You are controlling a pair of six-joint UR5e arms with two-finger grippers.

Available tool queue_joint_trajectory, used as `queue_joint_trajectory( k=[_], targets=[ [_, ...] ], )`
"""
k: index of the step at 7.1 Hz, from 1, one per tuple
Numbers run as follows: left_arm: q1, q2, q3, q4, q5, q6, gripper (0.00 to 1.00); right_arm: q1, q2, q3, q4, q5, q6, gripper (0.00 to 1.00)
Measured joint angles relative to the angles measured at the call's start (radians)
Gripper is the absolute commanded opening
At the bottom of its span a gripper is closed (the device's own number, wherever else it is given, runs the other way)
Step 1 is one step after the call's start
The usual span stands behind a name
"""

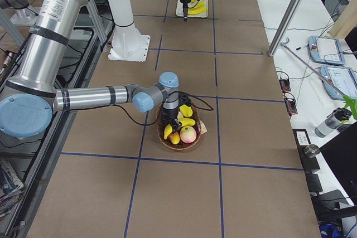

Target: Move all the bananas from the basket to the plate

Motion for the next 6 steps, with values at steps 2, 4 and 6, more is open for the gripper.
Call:
queue_joint_trajectory(
  k=[2,4,6],
  targets=[
    [0.0,-0.001,0.0,0.001,0.0,0.0,1.0,0.068,-0.007,0.036,-0.004,0.042,-0.001,0.1],
    [0.0,-0.002,-0.003,-0.002,0.0,0.0,1.0,0.173,-0.003,0.067,-0.023,0.149,0.006,0.11],
    [0.002,-0.003,-0.013,-0.015,-0.001,-0.002,1.0,0.218,0.035,0.071,-0.024,0.214,0.07,0.11]
  ],
)
